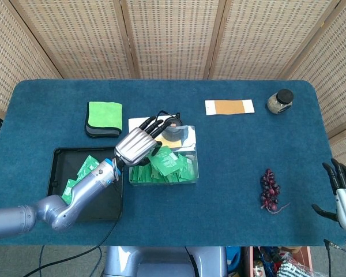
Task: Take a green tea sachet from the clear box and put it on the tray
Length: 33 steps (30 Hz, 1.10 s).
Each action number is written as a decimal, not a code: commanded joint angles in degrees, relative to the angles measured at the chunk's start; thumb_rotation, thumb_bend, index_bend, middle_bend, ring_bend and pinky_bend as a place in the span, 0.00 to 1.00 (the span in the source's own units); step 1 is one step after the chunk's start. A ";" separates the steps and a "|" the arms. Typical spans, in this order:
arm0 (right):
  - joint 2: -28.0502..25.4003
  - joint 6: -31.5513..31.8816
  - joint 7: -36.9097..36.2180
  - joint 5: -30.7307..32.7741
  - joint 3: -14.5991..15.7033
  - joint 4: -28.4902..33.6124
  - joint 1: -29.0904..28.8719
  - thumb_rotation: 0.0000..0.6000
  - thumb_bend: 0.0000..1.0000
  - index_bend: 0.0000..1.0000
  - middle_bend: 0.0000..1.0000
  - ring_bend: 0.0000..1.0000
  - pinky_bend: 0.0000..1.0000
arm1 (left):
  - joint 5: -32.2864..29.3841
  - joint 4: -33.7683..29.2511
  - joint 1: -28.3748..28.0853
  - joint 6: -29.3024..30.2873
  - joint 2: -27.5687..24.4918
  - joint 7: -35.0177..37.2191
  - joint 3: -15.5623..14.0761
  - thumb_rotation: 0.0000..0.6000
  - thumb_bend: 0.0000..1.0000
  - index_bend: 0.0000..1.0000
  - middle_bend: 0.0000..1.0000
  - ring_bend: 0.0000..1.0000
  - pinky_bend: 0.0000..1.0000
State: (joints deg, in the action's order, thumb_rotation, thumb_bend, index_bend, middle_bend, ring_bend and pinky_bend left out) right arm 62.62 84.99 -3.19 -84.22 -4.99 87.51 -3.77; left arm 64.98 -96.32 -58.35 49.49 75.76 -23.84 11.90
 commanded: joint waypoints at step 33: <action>0.80 1.40 4.47 -3.44 1.63 2.52 0.26 1.00 0.00 0.00 0.00 0.00 0.00 | 24.90 1.75 25.41 15.81 -17.71 26.29 -18.54 1.00 0.53 0.70 0.00 0.00 0.00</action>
State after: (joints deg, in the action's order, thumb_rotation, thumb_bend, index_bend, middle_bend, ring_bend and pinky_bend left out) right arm 63.41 86.41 1.27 -87.67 -3.36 90.03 -3.50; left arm 88.91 -95.56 -33.69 65.16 57.87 1.38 -5.84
